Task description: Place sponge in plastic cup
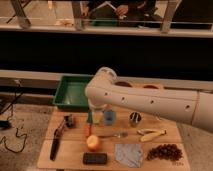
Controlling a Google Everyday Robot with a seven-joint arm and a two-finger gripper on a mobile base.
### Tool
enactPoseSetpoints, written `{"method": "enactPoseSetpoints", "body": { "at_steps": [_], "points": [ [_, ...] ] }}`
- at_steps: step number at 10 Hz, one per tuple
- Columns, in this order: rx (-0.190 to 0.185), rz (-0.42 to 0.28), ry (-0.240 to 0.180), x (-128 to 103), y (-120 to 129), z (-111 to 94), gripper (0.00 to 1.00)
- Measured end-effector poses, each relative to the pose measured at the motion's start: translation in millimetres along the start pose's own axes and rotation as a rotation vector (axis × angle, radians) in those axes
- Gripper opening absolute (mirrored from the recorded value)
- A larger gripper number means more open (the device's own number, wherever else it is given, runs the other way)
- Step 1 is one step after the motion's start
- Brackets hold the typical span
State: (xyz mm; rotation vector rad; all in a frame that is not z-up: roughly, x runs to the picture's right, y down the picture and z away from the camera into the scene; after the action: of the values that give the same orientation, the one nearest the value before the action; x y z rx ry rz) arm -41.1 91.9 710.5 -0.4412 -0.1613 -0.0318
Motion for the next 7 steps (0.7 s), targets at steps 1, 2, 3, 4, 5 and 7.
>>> {"method": "enactPoseSetpoints", "body": {
  "at_steps": [1,2,3,4,5,7],
  "points": [
    [0.000,0.011,0.007,7.5,-1.0,-1.0,0.14],
    [0.000,0.017,0.009,11.4,-2.3,-0.7,0.14],
    [-0.004,0.024,0.011,15.4,-3.5,2.1,0.14],
    [-0.007,0.033,0.012,19.7,-4.5,4.8,0.14],
    [-0.010,0.043,0.012,24.0,-6.0,8.2,0.14],
    [-0.018,0.058,0.007,29.3,-10.9,16.5,0.14]
  ]
}}
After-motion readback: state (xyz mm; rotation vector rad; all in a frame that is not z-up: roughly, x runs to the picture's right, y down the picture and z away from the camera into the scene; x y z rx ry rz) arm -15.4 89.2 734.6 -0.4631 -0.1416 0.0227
